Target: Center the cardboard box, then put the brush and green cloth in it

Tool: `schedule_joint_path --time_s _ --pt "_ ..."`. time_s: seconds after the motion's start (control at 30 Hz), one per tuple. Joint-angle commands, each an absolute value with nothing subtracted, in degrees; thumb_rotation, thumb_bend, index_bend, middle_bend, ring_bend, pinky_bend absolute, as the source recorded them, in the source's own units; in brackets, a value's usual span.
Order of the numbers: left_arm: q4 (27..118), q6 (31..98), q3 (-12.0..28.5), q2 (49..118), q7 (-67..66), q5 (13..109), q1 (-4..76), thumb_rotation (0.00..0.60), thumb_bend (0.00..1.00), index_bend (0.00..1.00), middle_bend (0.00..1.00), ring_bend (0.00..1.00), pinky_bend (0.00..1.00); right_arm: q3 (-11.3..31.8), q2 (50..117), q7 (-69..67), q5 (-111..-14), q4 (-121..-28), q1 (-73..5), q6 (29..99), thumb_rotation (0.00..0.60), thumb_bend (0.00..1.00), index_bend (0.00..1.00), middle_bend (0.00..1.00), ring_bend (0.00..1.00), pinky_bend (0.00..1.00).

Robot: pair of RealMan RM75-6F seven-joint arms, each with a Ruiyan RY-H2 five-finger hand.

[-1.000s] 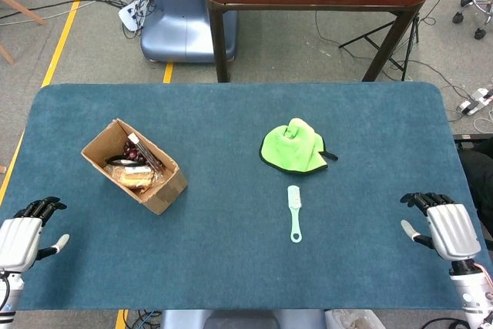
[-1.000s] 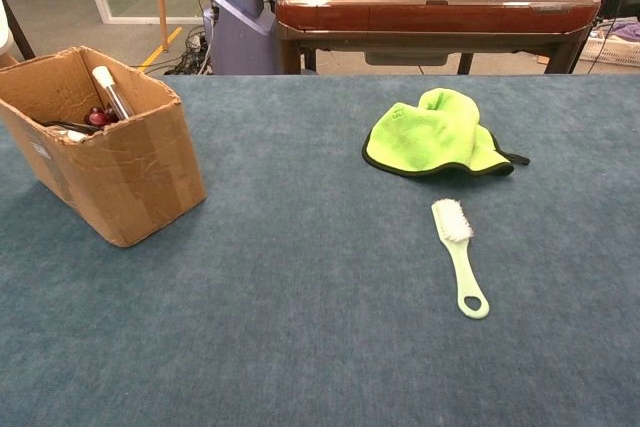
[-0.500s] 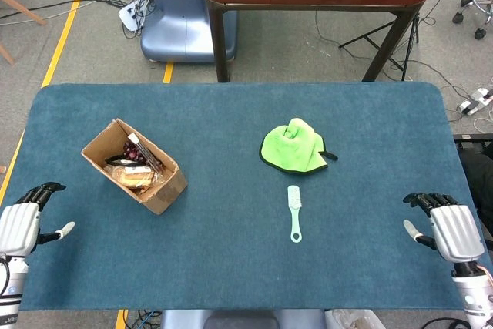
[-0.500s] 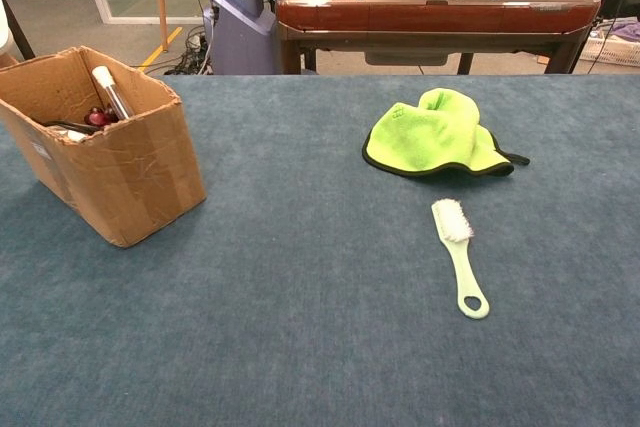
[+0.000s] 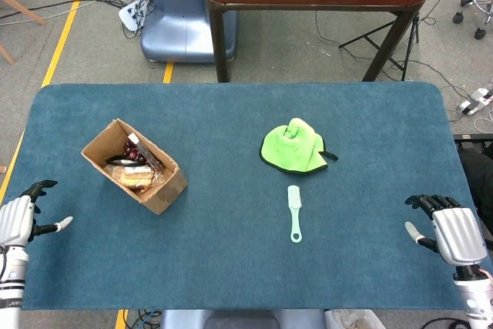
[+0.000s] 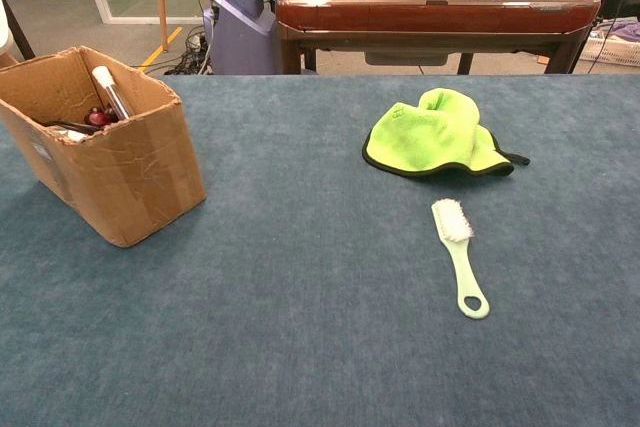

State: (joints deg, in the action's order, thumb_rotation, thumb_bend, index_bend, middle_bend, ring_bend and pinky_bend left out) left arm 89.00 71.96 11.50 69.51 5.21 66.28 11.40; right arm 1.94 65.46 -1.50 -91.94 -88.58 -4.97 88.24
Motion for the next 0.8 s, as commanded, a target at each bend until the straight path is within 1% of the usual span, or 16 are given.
schedule_joint_path --time_s 0.03,0.27,0.43,0.67,0.8 --pt "88.5 69.5 12.2 69.4 5.5 64.3 12.5 0.6 0.0 0.25 0.27 0.3 0.48 1.9 65.5 -1.5 -92.0 -88.6 -4.9 88.3 0.6 0.24 0.42 0.48 0.43 0.48" --pt "86.4 64.2 13.9 69.6 6.7 60.9 15.3 0.6 0.0 0.25 0.27 0.28 0.48 1.9 65.5 -1.3 -92.2 -88.6 -4.9 88.4 0.6 0.24 0.42 0.48 0.43 0.48" --pt "84.8 61.2 14.6 69.6 9.5 61.2 17.1 0.6 0.0 0.25 0.27 0.26 0.48 1.9 65.6 -1.2 -92.2 -88.6 -4.9 88.3 0.6 0.24 0.42 0.48 0.43 0.48" --pt "83.9 60.1 15.0 69.9 10.9 62.0 18.5 0.6 0.0 0.25 0.27 0.26 0.48 1.9 65.6 -1.1 -92.2 -88.6 -4.9 88.2 0.6 0.24 0.42 0.48 0.43 0.48" --pt "84.6 59.1 15.0 69.6 10.5 61.9 19.3 0.6 0.03 0.25 0.27 0.25 0.48 1.9 65.6 -1.1 -92.2 -88.5 -4.9 88.2 0.6 0.24 0.42 0.48 0.43 0.48"
